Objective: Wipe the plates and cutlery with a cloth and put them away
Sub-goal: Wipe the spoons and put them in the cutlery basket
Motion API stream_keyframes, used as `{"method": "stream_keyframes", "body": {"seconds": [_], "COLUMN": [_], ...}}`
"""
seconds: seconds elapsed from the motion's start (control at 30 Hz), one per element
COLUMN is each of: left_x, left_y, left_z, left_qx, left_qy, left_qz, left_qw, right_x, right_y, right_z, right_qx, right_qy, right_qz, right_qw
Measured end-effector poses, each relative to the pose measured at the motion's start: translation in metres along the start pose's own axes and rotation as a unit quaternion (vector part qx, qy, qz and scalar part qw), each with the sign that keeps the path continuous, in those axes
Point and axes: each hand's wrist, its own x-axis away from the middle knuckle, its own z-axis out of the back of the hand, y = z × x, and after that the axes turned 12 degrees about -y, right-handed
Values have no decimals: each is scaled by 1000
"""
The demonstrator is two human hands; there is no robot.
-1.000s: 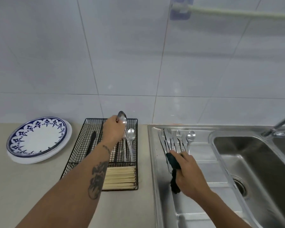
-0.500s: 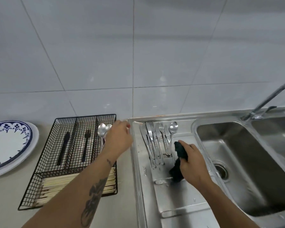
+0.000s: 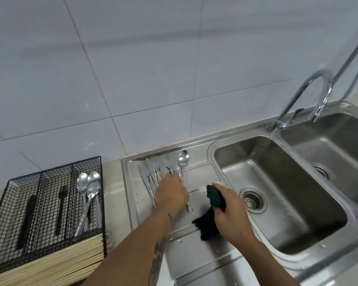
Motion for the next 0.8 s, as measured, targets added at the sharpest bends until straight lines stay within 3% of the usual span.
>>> {"method": "stream_keyframes", "body": {"seconds": [0.27,0.57,0.7,0.8], "left_x": [-6,31,76,116], "left_y": [10,-4,-10,-9], "left_z": [5,36,61,73], "left_qx": [23,184,119,19], "left_qy": [-30,-96,-94,-50], "left_qz": [61,51,23,-23], "left_qw": [997,977,988,998], "right_x": [-4,14,25,38], "right_y": [8,-8,-36,-58], "right_z": [3,18,24,21], "right_qx": [-48,-77,-23,38], "right_qy": [-3,45,82,90], "right_qz": [2,25,92,155], "right_qw": [999,996,992,983]}}
